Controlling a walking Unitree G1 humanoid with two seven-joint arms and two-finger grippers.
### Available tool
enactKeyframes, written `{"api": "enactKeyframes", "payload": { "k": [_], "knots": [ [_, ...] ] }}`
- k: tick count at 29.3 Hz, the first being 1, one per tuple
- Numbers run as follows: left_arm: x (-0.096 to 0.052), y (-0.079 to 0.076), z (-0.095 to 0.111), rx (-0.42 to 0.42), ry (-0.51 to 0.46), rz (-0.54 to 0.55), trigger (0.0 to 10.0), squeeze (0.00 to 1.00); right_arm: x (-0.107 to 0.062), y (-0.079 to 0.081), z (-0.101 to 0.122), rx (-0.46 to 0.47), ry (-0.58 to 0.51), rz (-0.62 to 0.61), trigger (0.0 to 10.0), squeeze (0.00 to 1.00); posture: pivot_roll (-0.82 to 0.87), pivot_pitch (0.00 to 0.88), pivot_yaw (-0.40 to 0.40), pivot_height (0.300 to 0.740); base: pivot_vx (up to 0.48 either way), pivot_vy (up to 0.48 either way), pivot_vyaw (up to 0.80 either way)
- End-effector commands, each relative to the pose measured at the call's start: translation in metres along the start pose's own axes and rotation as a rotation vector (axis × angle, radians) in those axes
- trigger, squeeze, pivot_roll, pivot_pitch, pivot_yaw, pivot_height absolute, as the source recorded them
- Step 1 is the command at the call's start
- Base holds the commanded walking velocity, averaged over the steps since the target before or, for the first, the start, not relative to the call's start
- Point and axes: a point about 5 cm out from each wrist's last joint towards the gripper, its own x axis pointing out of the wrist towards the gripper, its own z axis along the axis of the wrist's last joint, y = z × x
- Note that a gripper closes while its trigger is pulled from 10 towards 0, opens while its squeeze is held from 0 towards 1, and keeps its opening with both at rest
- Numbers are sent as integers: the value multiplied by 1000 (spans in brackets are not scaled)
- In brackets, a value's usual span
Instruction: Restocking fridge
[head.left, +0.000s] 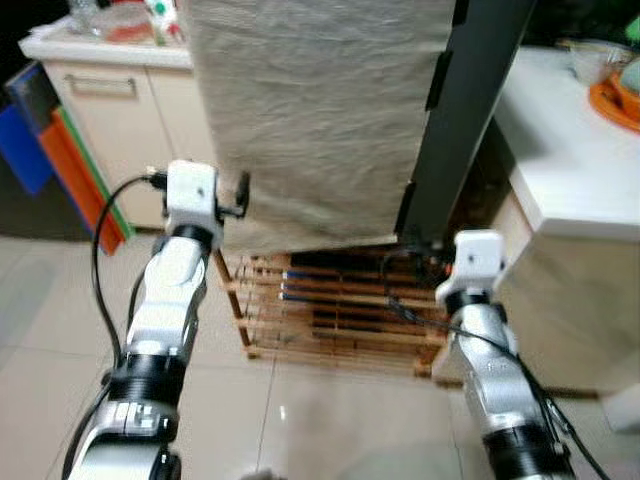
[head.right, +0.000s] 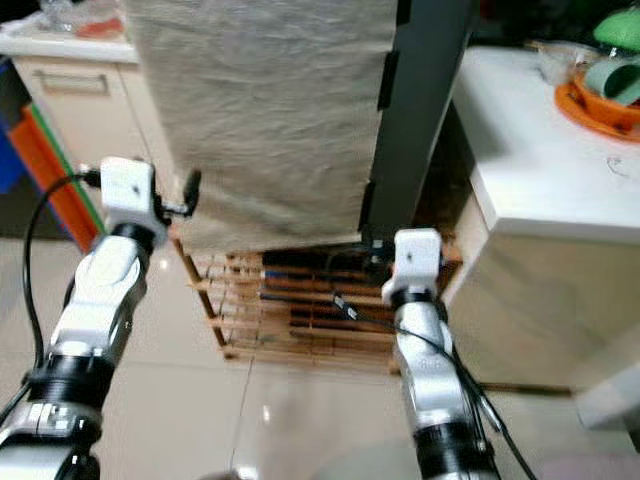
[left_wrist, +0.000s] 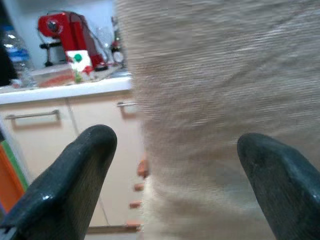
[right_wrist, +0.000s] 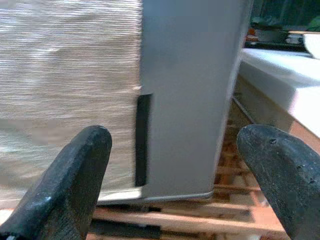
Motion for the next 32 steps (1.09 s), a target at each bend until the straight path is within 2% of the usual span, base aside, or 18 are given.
{"api": "enactKeyframes", "payload": {
  "k": [1,2,3,5,6,9,13,17,22,26,29,32],
  "knots": [
    [4,-6,4,4,-8,-10,10000,0,-1,-7,-1,-16,-1,-20,10000,0,-60,0,18,740,0,0,0],
    [4,-6,4,4,-8,-10,10000,0,-1,-7,-1,-16,-1,-20,10000,0,-60,0,18,740,0,0,0],
    [13,-6,9,20,-21,-20,10000,0,-4,-6,-4,-10,8,-20,10000,0,-55,0,15,740,0,0,0],
    [17,-4,11,20,-22,-21,10000,0,-5,-5,-5,-7,13,-18,10000,0,-55,0,14,740,0,0,0],
    [26,0,13,18,-13,-3,10000,0,-7,-2,-7,-5,21,-10,10000,0,-57,0,16,740,0,0,0],
    [33,5,14,-13,4,13,10000,0,-10,0,-9,-5,26,0,10000,0,-61,0,18,740,0,0,0],
    [47,19,19,-4,19,51,10000,0,-13,-2,-10,-7,34,-3,10000,0,-76,0,23,740,0,0,0],
    [55,27,18,-18,57,53,10000,0,-13,-5,-10,-9,36,-11,10000,0,-80,0,20,740,0,0,0],
    [64,17,24,-34,64,-34,10000,0,-13,-5,-10,-12,37,-7,10000,0,-80,0,16,740,0,0,0],
    [67,8,22,-47,100,-52,10000,0,-14,-3,-10,-15,38,1,10000,0,-95,0,31,740,0,0,0],
    [68,0,22,-34,91,-71,10000,0,-17,-3,-9,-14,35,-8,10000,0,-103,0,38,740,0,0,0],
    [67,-1,22,-41,83,-72,10000,0,-19,-4,-10,-11,40,-20,10000,0,-107,0,42,740,0,0,0]
  ]
}}
